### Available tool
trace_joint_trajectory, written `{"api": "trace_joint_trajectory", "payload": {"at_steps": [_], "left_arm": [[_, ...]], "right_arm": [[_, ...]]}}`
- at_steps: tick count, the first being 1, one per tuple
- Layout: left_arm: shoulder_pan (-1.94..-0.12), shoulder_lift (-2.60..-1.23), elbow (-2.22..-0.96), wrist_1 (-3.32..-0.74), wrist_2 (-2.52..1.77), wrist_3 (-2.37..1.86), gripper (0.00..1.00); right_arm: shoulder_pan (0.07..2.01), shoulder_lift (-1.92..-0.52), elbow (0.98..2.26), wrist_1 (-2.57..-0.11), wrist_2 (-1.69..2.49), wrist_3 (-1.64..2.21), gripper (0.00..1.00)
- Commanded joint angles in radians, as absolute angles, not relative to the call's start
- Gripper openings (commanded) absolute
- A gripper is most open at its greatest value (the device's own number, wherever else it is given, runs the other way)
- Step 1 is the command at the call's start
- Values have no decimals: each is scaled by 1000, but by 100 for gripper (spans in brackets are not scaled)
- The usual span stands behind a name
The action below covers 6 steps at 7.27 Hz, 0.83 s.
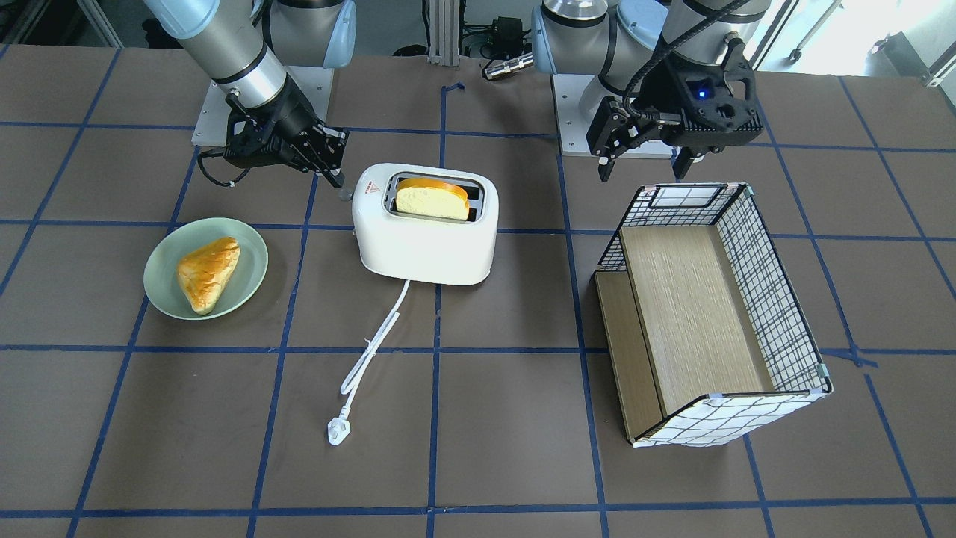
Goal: Press toaster with right arm
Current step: 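Press the toaster lever down with the right gripper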
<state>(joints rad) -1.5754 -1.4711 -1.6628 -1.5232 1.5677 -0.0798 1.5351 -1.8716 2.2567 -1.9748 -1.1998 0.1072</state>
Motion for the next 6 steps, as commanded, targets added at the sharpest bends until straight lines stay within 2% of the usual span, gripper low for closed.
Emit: {"api": "trace_joint_trajectory", "payload": {"at_steps": [1, 6], "left_arm": [[-1575, -1471, -1663, -1523, 1568, -80, 100], [-1575, -1471, -1663, -1523, 1568, -80, 100]], "right_arm": [[1531, -1870, 2307, -2053, -1192, 104, 0], [1514, -1867, 2324, -2079, -1166, 112, 0]]}}
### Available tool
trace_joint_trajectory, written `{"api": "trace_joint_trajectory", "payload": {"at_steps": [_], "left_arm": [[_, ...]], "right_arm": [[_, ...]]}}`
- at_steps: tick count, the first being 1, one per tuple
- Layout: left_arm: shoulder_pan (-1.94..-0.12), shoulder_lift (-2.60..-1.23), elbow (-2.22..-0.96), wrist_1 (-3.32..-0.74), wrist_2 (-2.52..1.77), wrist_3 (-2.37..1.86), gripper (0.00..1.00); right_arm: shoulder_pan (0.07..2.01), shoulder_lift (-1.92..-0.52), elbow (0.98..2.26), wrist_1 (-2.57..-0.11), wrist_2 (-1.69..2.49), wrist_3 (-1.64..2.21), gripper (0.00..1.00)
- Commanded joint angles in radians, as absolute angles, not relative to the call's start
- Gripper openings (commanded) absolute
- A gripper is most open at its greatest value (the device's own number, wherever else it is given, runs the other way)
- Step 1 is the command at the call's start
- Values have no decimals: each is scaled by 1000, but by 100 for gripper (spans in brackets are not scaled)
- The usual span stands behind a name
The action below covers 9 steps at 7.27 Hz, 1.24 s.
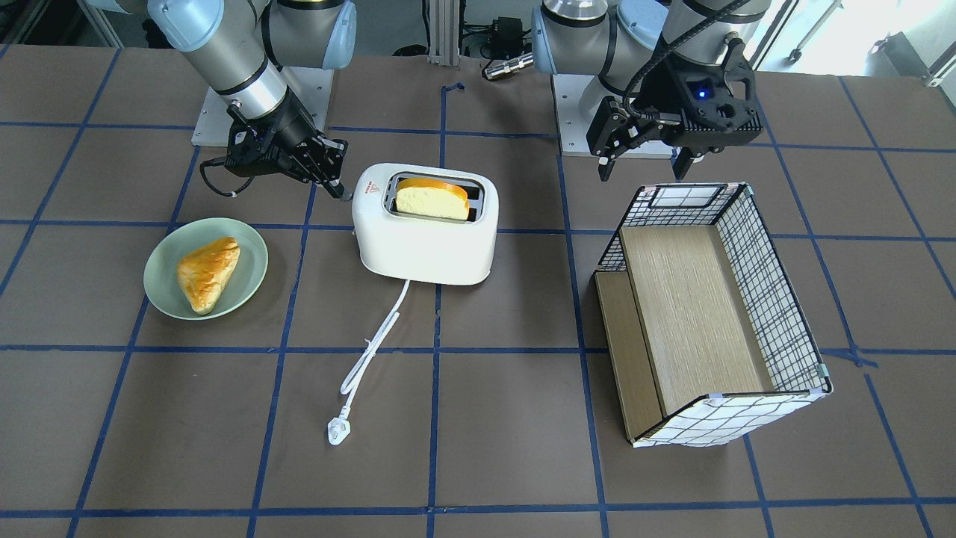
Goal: Press toaster with right arm
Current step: 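Press the toaster lever down with the right gripper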
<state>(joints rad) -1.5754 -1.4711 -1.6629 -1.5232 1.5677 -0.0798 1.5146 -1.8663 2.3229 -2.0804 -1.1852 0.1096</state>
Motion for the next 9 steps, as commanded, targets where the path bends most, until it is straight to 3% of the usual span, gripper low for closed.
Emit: {"api": "trace_joint_trajectory", "payload": {"at_steps": [1, 6, 9], "left_arm": [[-1575, -1471, -1663, -1523, 1568, -80, 100], [-1575, -1471, -1663, -1523, 1568, -80, 100], [-1575, -1471, -1663, -1523, 1568, -80, 100]], "right_arm": [[1516, -1867, 2324, -2082, -1149, 120, 0], [1517, -1838, 2329, -2083, -1161, 118, 0], [1516, -1830, 2394, -2143, -1163, 112, 0]]}}
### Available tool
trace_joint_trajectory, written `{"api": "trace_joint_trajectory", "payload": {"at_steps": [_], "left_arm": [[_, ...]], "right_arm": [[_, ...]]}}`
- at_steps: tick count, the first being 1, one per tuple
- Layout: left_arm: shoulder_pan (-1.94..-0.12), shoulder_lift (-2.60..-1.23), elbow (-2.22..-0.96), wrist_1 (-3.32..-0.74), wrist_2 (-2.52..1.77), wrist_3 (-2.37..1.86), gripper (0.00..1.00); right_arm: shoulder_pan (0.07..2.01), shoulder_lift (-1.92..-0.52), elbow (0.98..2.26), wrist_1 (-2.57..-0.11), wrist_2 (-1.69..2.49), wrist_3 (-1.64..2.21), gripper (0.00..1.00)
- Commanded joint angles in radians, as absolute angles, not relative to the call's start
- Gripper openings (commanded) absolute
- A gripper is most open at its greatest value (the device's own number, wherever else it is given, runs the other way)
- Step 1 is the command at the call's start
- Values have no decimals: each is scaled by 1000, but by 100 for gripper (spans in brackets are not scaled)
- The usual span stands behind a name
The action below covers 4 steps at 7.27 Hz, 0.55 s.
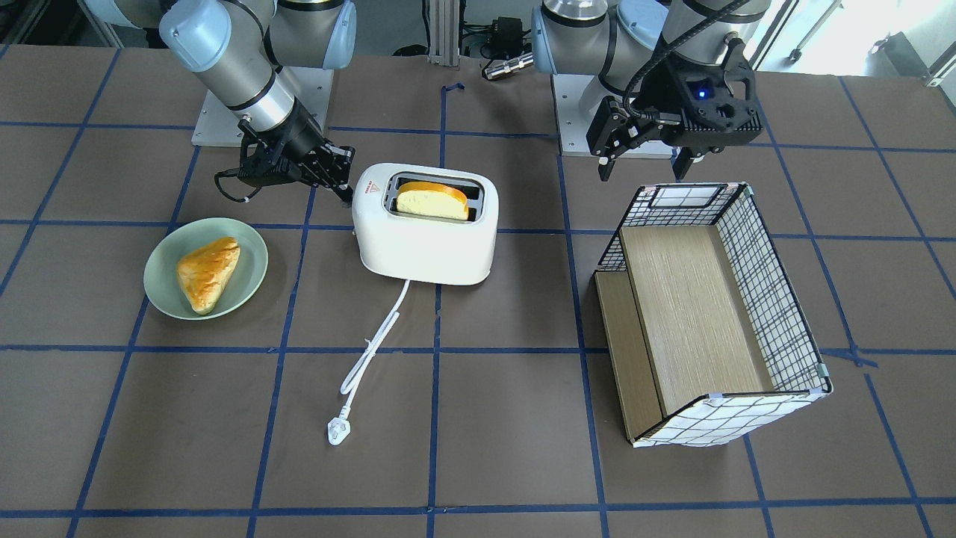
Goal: Press toaster with right arm
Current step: 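Press the toaster lever down with the right gripper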
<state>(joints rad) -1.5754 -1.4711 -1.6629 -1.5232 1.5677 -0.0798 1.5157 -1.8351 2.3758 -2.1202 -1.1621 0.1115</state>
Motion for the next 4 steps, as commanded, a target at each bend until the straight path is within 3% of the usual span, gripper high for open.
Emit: {"api": "trace_joint_trajectory", "payload": {"at_steps": [1, 4], "left_arm": [[-1575, -1471, -1663, -1523, 1568, -80, 100], [-1575, -1471, -1663, -1523, 1568, -80, 100]], "right_arm": [[1517, -1818, 2398, -2146, -1163, 110, 0], [1517, -1793, 2399, -2164, -1163, 120, 0]]}}
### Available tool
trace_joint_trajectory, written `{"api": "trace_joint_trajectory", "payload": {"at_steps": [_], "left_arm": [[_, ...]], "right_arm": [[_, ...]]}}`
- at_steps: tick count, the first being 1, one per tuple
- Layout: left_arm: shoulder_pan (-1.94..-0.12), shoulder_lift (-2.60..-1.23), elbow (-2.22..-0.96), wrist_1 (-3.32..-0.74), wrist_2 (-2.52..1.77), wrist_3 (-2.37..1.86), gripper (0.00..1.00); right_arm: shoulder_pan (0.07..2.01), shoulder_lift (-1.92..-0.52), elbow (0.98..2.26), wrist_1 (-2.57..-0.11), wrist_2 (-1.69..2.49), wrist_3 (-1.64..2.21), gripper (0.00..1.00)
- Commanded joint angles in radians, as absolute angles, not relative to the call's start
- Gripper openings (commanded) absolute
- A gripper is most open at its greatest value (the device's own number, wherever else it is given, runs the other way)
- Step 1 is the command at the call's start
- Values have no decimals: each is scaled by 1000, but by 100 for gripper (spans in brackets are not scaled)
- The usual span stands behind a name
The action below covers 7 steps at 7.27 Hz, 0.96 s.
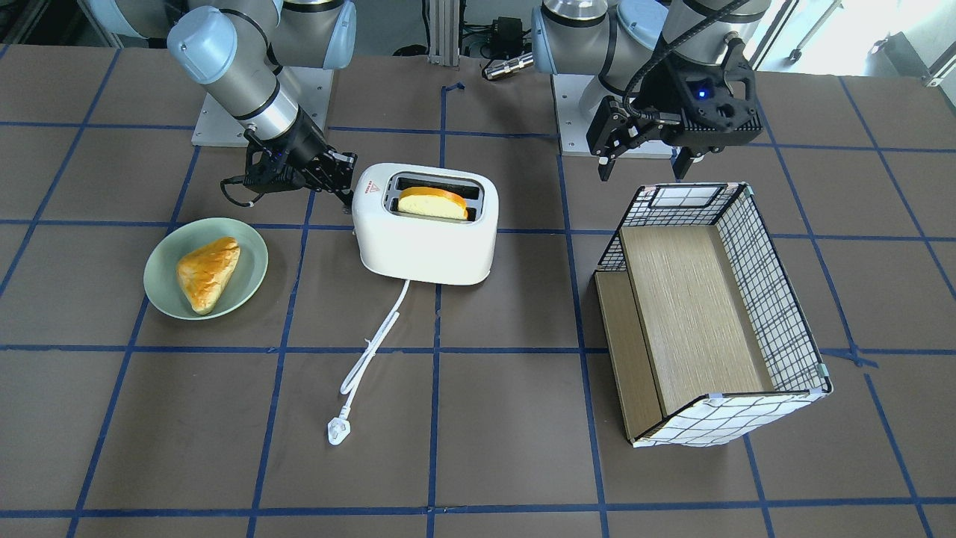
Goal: Press toaster with right arm
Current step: 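Press the toaster lever down with the right gripper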
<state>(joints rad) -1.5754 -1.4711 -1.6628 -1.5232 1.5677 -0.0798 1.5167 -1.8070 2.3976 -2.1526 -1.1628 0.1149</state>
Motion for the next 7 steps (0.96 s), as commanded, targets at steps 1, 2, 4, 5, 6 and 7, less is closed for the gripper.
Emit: {"api": "trace_joint_trajectory", "payload": {"at_steps": [1, 2, 4, 5, 6, 7], "left_arm": [[-1575, -1471, -1663, -1523, 1568, -80, 100], [-1575, -1471, -1663, -1523, 1568, -80, 100], [-1575, -1471, -1663, -1523, 1568, -80, 100], [-1575, -1471, -1663, -1523, 1568, -80, 100], [-1575, -1471, -1663, -1523, 1568, -80, 100], [-1575, -1471, -1663, -1523, 1568, -80, 100]], "right_arm": [[1517, -1786, 2399, -2181, -1164, 121, 0], [1517, -1775, 2401, -2184, -1164, 121, 0], [1516, -1769, 2430, -2238, -1164, 121, 0], [1514, -1743, 2468, -2326, -1166, 123, 0], [1516, -1720, 2479, -2385, -1169, 138, 0], [1514, -1721, 2465, -2391, -1237, 147, 0]]}}
